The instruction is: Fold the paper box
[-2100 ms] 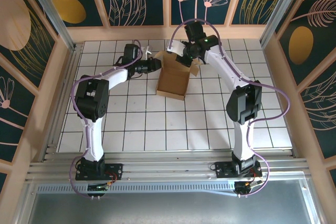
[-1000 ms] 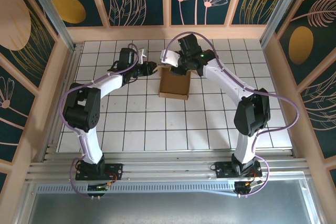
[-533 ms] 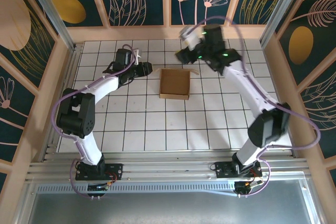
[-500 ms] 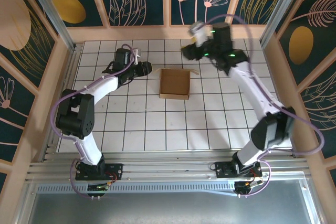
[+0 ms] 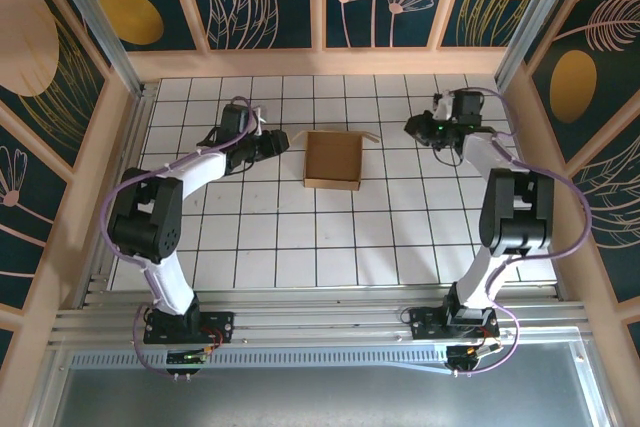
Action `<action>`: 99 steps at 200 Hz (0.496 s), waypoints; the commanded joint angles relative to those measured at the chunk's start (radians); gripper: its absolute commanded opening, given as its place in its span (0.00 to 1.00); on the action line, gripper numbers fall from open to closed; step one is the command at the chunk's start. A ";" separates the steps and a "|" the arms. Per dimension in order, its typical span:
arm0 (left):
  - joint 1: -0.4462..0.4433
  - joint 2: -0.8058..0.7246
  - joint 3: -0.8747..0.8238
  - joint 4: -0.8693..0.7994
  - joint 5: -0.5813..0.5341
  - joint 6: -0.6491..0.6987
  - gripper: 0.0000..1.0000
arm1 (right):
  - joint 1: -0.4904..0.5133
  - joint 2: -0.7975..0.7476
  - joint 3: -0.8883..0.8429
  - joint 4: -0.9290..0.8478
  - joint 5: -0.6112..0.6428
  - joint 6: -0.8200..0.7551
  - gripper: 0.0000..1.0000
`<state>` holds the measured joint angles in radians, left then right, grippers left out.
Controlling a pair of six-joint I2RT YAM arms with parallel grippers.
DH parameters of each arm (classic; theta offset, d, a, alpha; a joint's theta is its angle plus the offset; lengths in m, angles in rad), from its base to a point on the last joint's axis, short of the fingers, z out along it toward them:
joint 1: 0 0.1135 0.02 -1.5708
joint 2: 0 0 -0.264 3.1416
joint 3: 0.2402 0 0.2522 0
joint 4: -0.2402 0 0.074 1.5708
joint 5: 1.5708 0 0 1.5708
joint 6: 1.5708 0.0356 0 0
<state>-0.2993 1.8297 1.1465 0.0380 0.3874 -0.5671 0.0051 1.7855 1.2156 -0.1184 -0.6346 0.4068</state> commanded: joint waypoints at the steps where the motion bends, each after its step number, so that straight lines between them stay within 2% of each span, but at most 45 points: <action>1: 0.007 0.040 -0.013 0.069 0.109 -0.025 0.45 | 0.048 0.014 0.004 0.048 -0.042 -0.020 0.09; 27: 0.002 0.090 -0.002 0.091 0.160 -0.049 0.44 | 0.091 0.045 -0.002 0.074 -0.036 -0.010 0.09; 99: -0.029 0.138 0.005 0.103 0.163 -0.035 0.43 | 0.151 0.056 -0.077 0.168 -0.040 0.053 0.04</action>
<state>-0.3157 1.9495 1.1442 0.1081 0.5175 -0.5968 0.1322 1.8294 1.1629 -0.0090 -0.6579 0.4294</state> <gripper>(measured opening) 0.436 0.057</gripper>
